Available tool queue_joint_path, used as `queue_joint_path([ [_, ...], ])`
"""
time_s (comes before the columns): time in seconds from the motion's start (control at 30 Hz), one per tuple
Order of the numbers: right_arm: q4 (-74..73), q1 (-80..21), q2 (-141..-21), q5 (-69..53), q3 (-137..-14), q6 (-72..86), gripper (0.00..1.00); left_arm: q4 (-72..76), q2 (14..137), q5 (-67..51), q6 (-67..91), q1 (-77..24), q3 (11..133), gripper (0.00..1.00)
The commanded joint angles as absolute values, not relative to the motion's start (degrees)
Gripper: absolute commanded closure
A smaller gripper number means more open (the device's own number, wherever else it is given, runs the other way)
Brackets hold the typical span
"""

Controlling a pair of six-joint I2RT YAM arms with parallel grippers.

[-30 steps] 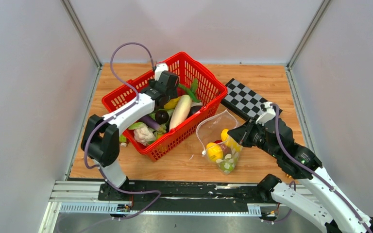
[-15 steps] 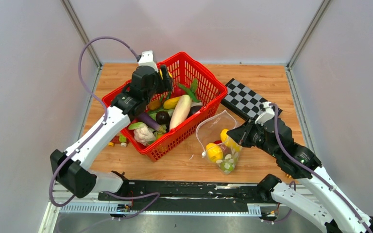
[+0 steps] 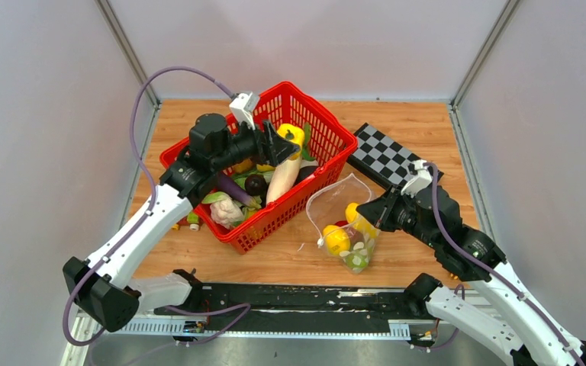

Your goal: Place the food in the zip-top bag and seal the zipper

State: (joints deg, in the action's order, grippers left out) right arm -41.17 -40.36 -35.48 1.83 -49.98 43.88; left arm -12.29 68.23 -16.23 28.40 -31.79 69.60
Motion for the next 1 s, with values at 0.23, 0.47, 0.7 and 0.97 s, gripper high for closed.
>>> queue_joint_path([
  [0.23, -36.4, -40.6, -35.4, 0.9, -50.4, 44.7, 0.99, 1.8, 64.6, -36.4, 33.8, -35.8, 60.6, 0.56],
  [0.47, -35.9, -40.6, -35.5, 0.9, -50.2, 44.8, 0.99, 5.1, 67.0, -35.3, 35.1, -41.0, 58.7, 0.56],
  [0.7, -35.1, -40.6, -34.3, 1.3, -49.9, 44.7, 0.99, 7.4, 73.7, -37.9, 35.5, -45.1, 60.9, 0.55],
  [0.97, -34.3, -40.6, -32.6, 1.9, -48.7, 46.0, 0.99, 5.5, 77.9, -36.9, 33.6, -49.4, 60.4, 0.53],
])
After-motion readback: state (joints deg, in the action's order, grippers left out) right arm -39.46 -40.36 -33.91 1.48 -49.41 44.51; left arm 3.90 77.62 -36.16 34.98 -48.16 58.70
